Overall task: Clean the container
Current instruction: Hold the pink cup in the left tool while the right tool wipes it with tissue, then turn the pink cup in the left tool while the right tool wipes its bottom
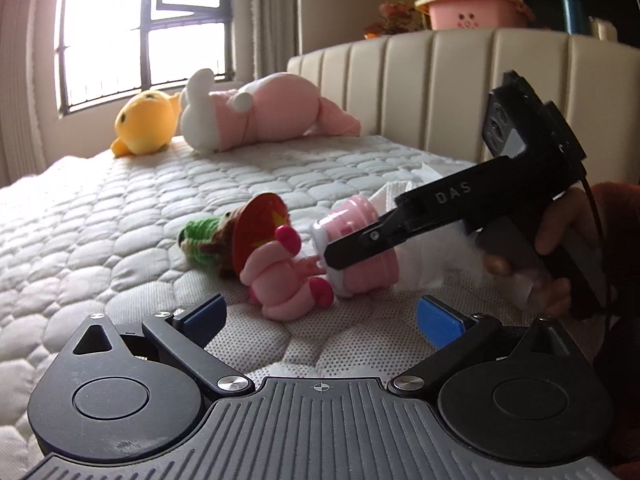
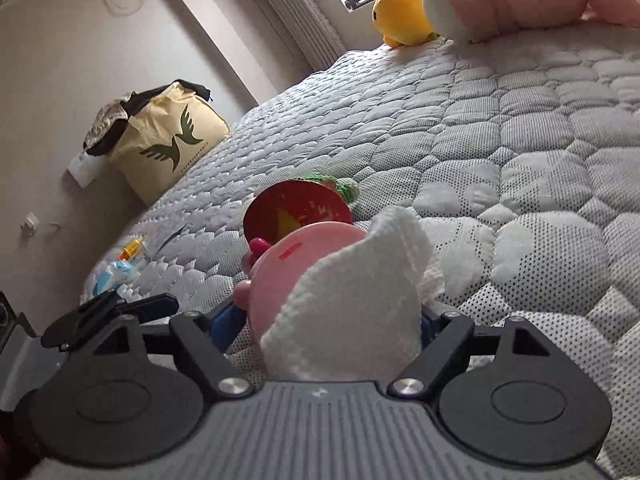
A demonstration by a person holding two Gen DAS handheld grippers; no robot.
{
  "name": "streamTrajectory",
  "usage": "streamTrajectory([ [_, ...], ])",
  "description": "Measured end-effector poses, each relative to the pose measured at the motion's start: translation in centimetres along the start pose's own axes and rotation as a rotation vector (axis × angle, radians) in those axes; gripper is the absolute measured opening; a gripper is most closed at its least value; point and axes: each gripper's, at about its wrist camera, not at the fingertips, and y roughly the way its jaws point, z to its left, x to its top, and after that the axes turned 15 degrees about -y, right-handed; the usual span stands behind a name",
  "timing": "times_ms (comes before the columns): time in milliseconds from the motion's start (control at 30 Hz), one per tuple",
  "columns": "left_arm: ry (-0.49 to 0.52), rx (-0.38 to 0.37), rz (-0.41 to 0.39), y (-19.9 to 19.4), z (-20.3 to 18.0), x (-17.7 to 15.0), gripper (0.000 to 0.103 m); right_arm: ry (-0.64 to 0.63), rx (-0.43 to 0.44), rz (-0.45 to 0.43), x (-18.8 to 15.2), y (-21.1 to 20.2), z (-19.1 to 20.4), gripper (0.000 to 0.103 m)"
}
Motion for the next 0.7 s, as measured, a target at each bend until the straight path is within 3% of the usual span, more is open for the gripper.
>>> streamTrajectory([
  [133,-0.033,-0.071,-0.028,0.4,-0.1,0.6,0.103,-0.204,-0.133,0.079,2.1,-3.0,2.3,0.083],
  [233,-0.020,-0.154,-0.040,2.0,-1.6,1.3,0.103,-0.280,-0.208,0.139,3.2,-5.1,2.9,0.083],
  [300,0.014,-0.199,-0.038,3.3,-3.1,1.6,0.103,-0.323,-0.252,0.186,3.8,-5.9,3.1,0.083],
  [400,0.088,-0.199,-0.035,4.9,-5.6,1.7,0.103,-0.386,-0.298,0.232,4.5,-6.1,3.7,0.083],
  [700,0.184,-0.135,-0.088,5.9,-8.2,0.5,0.103,-0.381,-0.230,0.230,3.7,-5.1,5.6,0.083],
])
